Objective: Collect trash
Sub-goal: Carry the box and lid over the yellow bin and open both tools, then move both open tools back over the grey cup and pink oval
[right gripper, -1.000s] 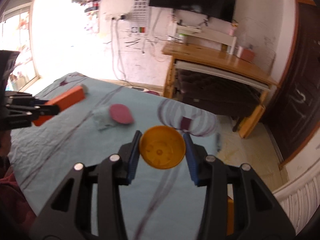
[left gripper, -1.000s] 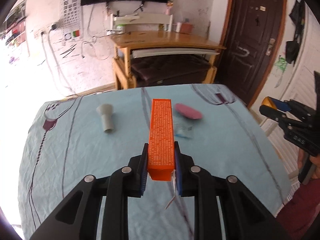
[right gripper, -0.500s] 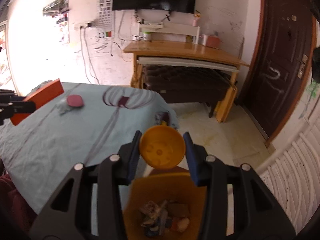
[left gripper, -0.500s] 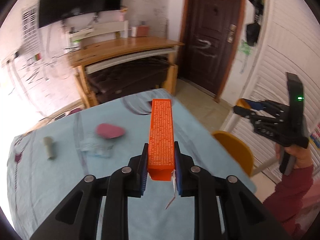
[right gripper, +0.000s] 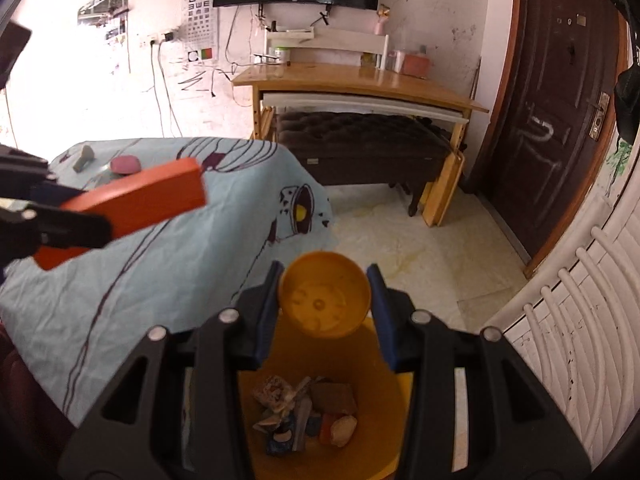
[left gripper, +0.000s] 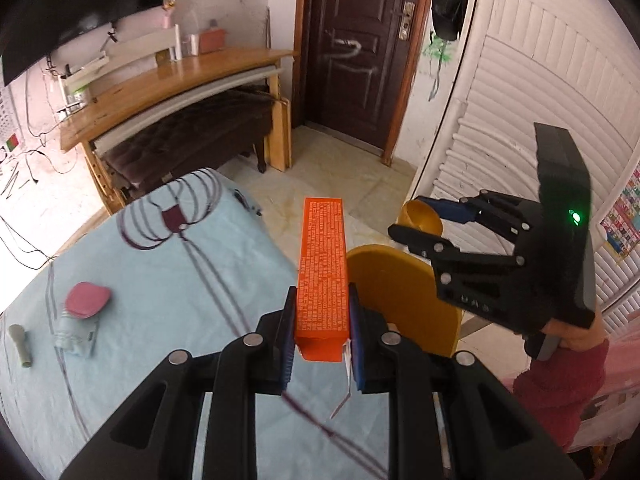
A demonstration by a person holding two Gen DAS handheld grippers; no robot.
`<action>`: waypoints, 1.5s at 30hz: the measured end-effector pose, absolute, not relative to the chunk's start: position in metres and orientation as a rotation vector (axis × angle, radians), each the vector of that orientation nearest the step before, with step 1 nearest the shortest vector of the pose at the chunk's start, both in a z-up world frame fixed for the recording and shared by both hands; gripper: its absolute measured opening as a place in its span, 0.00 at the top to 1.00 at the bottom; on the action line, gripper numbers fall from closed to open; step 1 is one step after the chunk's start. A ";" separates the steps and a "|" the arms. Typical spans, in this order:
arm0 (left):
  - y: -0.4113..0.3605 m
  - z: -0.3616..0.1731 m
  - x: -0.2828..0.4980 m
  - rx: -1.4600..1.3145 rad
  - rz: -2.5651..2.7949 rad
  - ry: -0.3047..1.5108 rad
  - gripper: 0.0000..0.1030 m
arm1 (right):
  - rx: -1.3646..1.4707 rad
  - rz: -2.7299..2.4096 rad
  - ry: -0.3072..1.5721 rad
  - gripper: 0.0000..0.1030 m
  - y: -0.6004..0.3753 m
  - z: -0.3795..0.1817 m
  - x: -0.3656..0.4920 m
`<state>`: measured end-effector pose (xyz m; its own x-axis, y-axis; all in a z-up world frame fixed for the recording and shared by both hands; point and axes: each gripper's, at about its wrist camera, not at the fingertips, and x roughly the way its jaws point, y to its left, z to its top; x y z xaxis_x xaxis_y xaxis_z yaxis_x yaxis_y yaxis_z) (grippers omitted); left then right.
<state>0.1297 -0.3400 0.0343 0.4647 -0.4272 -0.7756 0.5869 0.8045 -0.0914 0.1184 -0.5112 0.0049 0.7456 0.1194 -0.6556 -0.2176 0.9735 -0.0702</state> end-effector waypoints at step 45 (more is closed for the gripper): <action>-0.277 0.026 0.158 0.035 -0.515 0.901 0.40 | -0.103 0.164 0.577 0.28 -0.475 0.042 0.135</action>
